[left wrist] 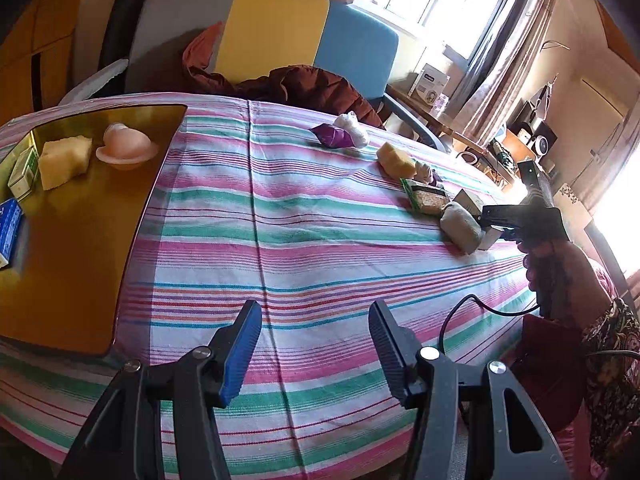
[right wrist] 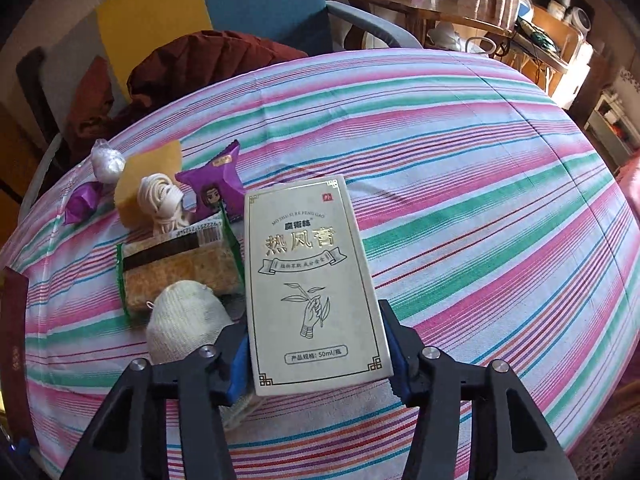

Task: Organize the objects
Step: 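Grasp the cream medicine box with the right tool, then lift the cream box with the right tool while the left tool grasps the beige knit sock, then carry the sock toward the gold tray with the left tool while the right tool carries the box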

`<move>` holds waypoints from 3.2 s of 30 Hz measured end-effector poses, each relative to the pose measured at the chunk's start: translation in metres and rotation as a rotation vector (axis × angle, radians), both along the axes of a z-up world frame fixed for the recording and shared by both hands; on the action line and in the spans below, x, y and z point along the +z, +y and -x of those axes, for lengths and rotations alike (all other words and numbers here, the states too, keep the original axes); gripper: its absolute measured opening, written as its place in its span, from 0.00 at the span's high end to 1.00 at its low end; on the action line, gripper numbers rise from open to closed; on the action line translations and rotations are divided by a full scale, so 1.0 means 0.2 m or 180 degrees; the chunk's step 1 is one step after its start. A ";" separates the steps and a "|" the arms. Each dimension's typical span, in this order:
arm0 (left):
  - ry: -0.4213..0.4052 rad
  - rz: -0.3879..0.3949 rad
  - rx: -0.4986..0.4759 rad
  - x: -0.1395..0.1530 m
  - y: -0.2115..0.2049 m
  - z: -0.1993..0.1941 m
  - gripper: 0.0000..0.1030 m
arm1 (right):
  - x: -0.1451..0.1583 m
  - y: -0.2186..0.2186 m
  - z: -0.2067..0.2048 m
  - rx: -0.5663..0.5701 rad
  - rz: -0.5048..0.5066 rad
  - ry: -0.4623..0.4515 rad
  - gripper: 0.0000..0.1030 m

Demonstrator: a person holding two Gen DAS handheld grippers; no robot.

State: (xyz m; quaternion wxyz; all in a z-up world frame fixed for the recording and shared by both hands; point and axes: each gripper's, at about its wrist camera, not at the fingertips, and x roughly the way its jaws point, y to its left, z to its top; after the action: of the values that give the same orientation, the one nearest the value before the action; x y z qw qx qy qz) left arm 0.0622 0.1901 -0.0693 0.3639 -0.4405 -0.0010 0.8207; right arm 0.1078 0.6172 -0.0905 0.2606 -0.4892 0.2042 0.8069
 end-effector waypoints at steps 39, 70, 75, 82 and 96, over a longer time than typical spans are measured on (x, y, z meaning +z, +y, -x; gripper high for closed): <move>0.0331 0.0588 -0.0725 -0.06 1.18 0.04 0.23 | 0.05 -0.10 0.00 0.0315 0.0224 0.0290 0.50; 0.0369 0.0217 -0.0708 -0.22 0.85 0.06 0.48 | 0.11 -0.22 0.03 0.0637 0.0213 0.0592 0.50; 0.0348 0.0101 -0.0669 -0.21 0.76 0.04 0.50 | 0.12 -0.23 0.03 0.0673 0.0282 0.0706 0.50; 0.0482 0.0171 -0.0721 -0.20 0.66 -0.03 0.50 | 0.11 -0.25 0.04 0.0732 0.0312 0.0691 0.50; 0.0494 -0.0107 -0.0490 -0.04 0.33 -0.01 0.50 | 0.12 -0.31 0.07 0.0914 0.0243 0.0724 0.50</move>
State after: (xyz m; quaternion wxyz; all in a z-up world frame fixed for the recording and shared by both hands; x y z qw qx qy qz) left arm 0.0641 0.2559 -0.0773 0.4322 -0.3681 0.0472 0.8219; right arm 0.0941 0.5558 -0.0663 0.0993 -0.4285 0.1909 0.8775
